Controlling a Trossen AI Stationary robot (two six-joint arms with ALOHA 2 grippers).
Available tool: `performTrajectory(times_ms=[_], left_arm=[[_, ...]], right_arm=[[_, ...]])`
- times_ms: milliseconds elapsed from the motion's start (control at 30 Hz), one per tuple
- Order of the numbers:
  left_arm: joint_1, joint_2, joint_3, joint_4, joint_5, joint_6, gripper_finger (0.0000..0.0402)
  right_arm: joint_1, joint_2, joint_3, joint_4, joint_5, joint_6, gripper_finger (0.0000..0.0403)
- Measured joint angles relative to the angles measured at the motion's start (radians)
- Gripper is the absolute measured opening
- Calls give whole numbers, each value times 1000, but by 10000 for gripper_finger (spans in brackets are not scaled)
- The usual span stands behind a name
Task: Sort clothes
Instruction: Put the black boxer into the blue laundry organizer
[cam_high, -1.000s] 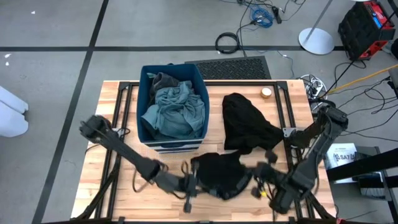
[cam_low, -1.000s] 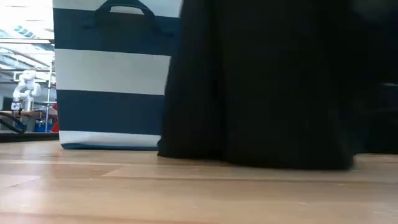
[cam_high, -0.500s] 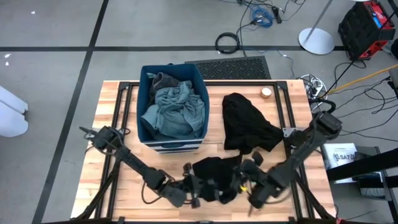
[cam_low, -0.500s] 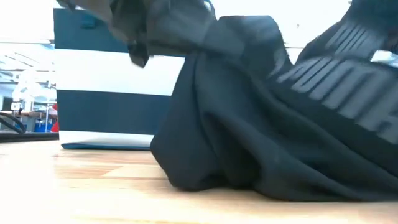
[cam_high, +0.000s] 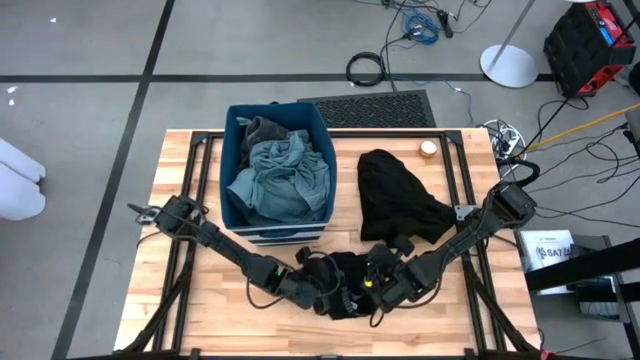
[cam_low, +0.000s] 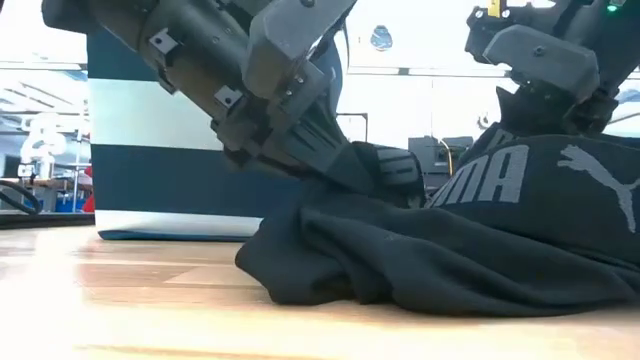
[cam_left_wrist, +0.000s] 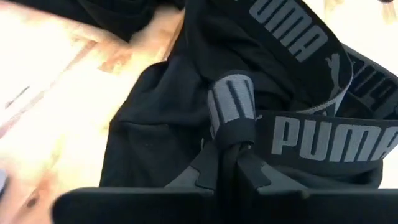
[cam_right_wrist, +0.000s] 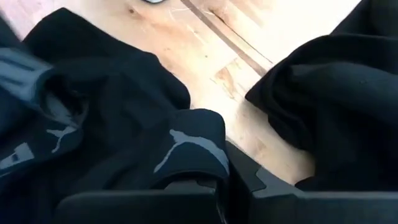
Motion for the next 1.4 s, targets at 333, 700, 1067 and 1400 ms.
performTrajectory(times_ms=[333,700,1067,1400], left_arm=[[11,-29,0,-7,82,75,176],[-13,-225,24,-339,-22,86,216],[-185,-407,26,-168,-282,382,216],[-209,-477,26,-21,-415,655,216]], right_arm=[[1,-6,0,0,-77,5,7],[0,-6,0,-48,-110,36,117],[-5,25,-43,-15,-177,81,184],[-13,56,-131,86,-209,127,187]])
